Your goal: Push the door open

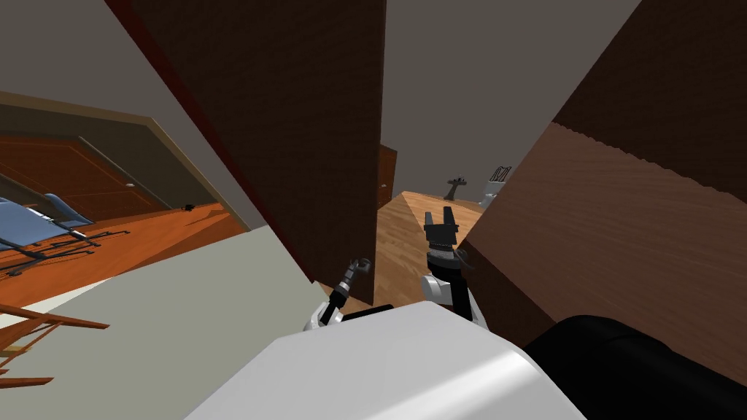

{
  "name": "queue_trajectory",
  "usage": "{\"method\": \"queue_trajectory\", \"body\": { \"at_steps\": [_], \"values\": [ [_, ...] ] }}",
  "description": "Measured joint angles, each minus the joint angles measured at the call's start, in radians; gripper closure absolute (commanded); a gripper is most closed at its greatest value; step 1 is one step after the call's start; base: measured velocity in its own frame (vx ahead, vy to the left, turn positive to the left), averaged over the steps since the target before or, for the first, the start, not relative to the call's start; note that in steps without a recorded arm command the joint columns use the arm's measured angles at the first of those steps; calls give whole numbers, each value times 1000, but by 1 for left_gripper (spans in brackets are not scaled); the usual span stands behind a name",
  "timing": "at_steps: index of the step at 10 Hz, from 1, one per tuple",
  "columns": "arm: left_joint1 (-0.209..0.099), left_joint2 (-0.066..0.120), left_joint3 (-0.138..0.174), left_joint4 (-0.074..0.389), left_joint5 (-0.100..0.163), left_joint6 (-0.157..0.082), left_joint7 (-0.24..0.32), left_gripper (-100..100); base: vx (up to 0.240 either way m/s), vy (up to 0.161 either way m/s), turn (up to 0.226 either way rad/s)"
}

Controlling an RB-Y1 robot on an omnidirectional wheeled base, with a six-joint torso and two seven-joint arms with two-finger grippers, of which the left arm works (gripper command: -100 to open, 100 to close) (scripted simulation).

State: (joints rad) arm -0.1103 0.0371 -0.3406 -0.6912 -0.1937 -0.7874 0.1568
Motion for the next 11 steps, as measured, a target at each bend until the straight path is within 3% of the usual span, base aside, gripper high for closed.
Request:
{"method": "queue_trajectory", "body": {
  "at_steps": [3, 5, 7, 8, 9, 11],
  "values": [
    [-26, -11, 49, 53, 26, -27, -30, 100, 108, -135, 57],
    [-15, -5, 53, 17, 28, -10, -30, 100, 65, -68, 30],
    [-16, -14, 84, 34, 44, -9, -47, 100, 144, -171, 95],
    [5, -13, 95, -3, 50, 14, -53, 100, 140, -179, 84],
    [-15, -19, 115, 33, 61, 0, -62, 100, 134, -175, 76],
    [-4, -24, 145, 5, 76, 10, -75, 100, 134, -189, 95]
  ]
}}
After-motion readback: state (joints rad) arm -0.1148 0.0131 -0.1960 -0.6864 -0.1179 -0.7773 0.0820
